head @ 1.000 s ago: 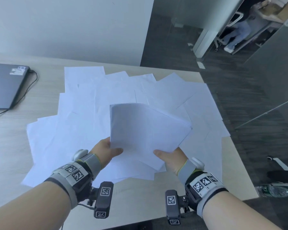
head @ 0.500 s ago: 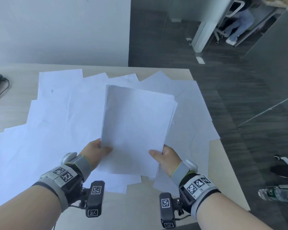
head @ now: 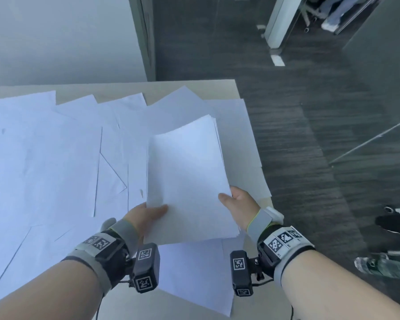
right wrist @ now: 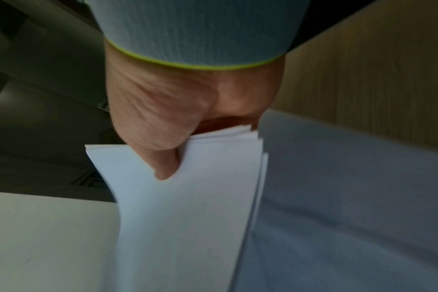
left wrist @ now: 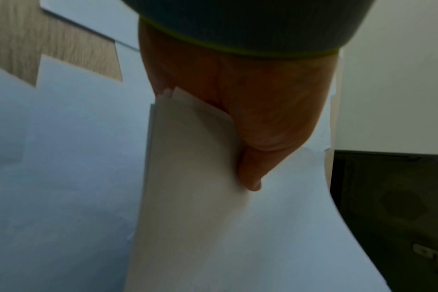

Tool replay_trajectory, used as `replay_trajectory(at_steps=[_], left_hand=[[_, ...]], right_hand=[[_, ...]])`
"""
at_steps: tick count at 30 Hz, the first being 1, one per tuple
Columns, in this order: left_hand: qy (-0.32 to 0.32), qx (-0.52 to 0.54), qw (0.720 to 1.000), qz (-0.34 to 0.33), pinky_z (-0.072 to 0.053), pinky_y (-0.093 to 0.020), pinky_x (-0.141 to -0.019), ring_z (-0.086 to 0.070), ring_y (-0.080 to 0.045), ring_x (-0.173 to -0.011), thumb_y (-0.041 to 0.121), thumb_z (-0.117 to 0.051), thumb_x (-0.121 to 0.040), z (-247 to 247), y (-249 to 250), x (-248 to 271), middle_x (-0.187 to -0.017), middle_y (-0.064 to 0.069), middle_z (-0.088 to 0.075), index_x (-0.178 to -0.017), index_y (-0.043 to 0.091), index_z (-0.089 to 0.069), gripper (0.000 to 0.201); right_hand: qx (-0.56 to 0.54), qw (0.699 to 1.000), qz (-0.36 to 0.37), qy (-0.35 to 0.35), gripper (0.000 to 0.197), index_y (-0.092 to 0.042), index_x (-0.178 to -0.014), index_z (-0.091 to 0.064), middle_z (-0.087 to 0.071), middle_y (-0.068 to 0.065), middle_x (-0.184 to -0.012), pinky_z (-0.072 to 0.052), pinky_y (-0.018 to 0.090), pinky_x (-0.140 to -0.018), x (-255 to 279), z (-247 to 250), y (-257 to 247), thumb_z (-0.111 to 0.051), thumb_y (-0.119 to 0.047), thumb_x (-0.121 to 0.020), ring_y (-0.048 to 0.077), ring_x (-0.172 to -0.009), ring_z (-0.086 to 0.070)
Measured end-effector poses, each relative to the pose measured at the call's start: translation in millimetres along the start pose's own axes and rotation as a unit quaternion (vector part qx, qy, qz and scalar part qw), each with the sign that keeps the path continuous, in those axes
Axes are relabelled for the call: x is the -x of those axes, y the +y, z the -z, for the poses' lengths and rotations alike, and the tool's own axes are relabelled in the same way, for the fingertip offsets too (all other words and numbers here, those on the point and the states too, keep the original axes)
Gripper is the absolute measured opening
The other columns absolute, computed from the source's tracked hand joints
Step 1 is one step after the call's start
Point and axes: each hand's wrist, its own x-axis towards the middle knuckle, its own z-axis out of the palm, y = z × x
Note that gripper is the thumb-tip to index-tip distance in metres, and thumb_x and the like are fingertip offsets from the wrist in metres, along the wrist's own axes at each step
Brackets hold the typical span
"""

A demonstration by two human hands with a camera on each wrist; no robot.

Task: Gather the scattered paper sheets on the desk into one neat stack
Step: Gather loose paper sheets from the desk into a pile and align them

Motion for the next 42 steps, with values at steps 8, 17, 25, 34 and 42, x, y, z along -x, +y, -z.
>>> replay_trajectory(at_steps=[8,17,25,34,42], left_hand=[[0.067,0.0,0.997,-0.029,-0.058,-0.058,-0.083,-0.069,-0.041,-0.089,0.016,-0.069,-0.096,-25.4,7.5,-20.0,-0.103,-0.021,-0.071,-0.105,0.01,-0.066,0.011],[0.101,-0.029,0.994,-0.014,-0.054,-0.061,-0.096,-0.069,-0.042,-0.102,0.036,-0.069,-0.061,-32.6,16.6,-47.4,-0.104,-0.012,-0.073,-0.091,0.021,-0.067,0.034],[0.112,-0.031,0.993,-0.016,-0.057,-0.064,-0.088,-0.071,-0.042,-0.099,0.024,-0.076,-0.089,-26.2,15.8,-49.3,-0.108,-0.014,-0.073,-0.098,0.021,-0.07,0.012],[0.104,-0.046,0.993,-0.01,-0.055,-0.063,-0.093,-0.07,-0.041,-0.103,0.024,-0.074,-0.092,-15.3,17.1,-49.0,-0.108,-0.012,-0.074,-0.096,0.023,-0.07,0.007],[0.098,-0.054,0.994,-0.018,-0.057,-0.062,-0.088,-0.07,-0.041,-0.101,0.026,-0.075,-0.092,-13.5,17.7,-47.0,-0.111,-0.013,-0.073,-0.108,0.022,-0.069,0.018]], right_hand=[[0.018,0.967,-0.005,0.254,0.014,-0.028,-0.097,-0.068,-0.069,-0.003,-0.098,-0.049,0.028,-0.068,-41.3,72.7,28.0,-0.054,-0.032,-0.094,0.017,-0.082,-0.064],[0.063,0.974,-0.117,0.183,0.033,-0.03,-0.113,-0.054,-0.061,-0.003,-0.094,-0.038,0.031,-0.067,-107.3,90.7,30.7,-0.053,-0.054,-0.091,0.024,-0.082,-0.058],[0.057,0.974,-0.105,0.195,0.044,-0.016,-0.067,-0.047,-0.044,0.001,-0.061,-0.031,0.029,-0.052,-116.9,94.1,26.5,-0.06,-0.049,-0.093,0.024,-0.056,-0.042],[0.037,0.966,-0.071,0.245,0.011,-0.017,-0.094,-0.063,-0.059,0.0,-0.071,-0.042,0.027,-0.056,-116.2,97.0,13.5,-0.064,-0.028,-0.091,0.021,-0.061,-0.054],[0.076,0.944,-0.095,0.307,0.019,-0.005,-0.101,-0.061,-0.059,0.012,-0.083,-0.038,0.031,-0.061,-95.9,114.4,27.6,-0.051,-0.019,-0.094,0.028,-0.07,-0.052]])
